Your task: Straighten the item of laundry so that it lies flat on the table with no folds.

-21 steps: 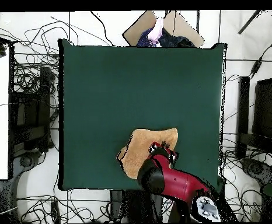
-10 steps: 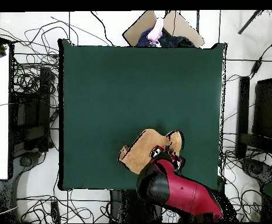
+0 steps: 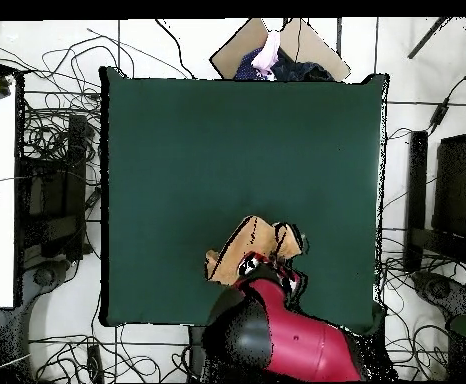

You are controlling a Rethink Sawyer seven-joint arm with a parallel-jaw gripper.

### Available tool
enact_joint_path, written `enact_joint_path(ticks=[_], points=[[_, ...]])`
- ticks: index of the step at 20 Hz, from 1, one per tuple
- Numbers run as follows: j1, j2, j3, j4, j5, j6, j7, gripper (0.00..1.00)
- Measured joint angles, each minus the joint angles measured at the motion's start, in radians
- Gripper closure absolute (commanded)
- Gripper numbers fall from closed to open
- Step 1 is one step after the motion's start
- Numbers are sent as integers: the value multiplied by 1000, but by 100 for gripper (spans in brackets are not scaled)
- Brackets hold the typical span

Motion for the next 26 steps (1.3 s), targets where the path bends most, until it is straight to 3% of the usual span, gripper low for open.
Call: enact_joint_path(ticks=[3, 20, 26], points=[[45, -41, -3, 0, 0, 49, 0, 100], [116, -104, -45, 0, -1, 97, 0, 100], [275, -199, -117, -13, -1, 326, 0, 100]])
